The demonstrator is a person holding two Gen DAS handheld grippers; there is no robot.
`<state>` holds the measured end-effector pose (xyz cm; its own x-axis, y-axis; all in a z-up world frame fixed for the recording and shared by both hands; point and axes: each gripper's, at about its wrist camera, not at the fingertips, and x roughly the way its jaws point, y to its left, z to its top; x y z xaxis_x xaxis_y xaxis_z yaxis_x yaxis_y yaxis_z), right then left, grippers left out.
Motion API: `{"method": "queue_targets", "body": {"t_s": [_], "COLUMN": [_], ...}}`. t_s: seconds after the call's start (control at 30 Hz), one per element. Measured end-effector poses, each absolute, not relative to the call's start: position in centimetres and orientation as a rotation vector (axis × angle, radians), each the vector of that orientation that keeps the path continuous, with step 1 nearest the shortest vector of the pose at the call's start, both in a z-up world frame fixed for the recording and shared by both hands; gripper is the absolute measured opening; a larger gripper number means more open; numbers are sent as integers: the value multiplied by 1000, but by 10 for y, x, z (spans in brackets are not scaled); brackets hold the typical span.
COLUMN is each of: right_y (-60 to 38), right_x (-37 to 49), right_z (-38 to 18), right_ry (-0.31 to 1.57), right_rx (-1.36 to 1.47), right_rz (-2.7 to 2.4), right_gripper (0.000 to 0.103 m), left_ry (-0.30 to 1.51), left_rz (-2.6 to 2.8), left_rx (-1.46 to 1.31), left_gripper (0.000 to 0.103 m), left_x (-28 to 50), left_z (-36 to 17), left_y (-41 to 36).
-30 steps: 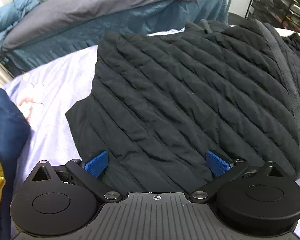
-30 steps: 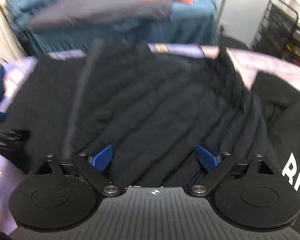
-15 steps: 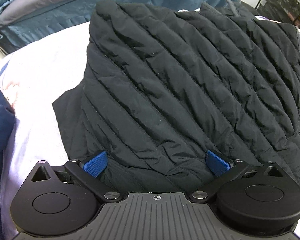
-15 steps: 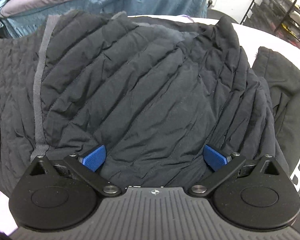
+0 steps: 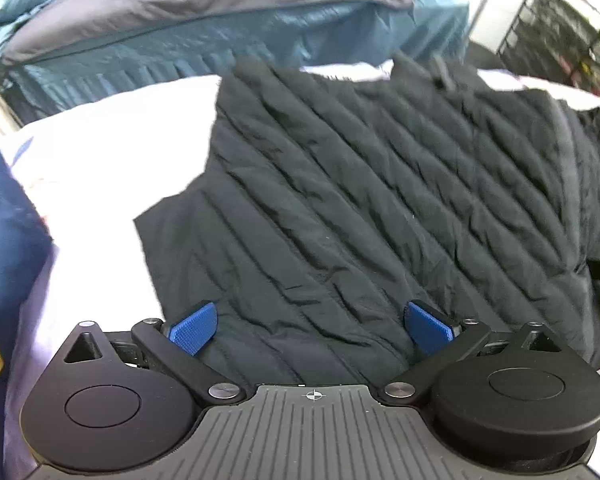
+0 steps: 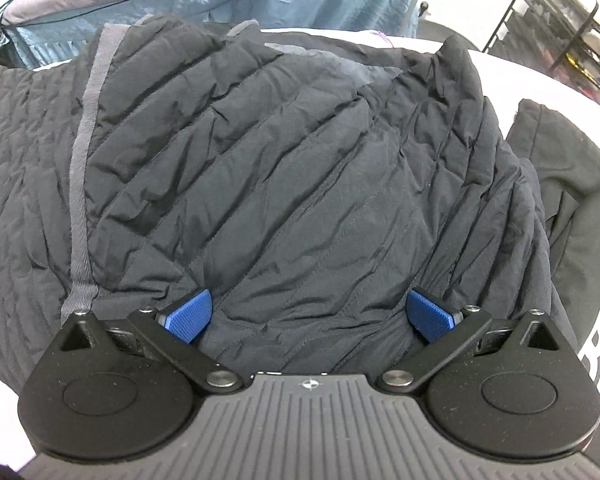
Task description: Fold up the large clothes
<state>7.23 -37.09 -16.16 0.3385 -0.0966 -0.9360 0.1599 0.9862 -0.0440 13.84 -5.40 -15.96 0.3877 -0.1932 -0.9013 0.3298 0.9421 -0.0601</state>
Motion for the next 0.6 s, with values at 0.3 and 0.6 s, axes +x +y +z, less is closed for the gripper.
{"method": "queue_targets", "body": {"t_s": [0.3,0.6], "right_y": [-386,-406], "right_x": [44,13], "right_z": [-129,-100], "right_ry": [1126,1032], "right_rx": [123,181], "right_rz": [-121,-139], "right_gripper": [102,102], "left_ry": [1110,1148], "left_rz": [-271,-220], "left_rx": [11,-78], "left_gripper": [103,103], "left_x": [117,101], "left_z": [-140,-149], "left_y": [10,33]}}
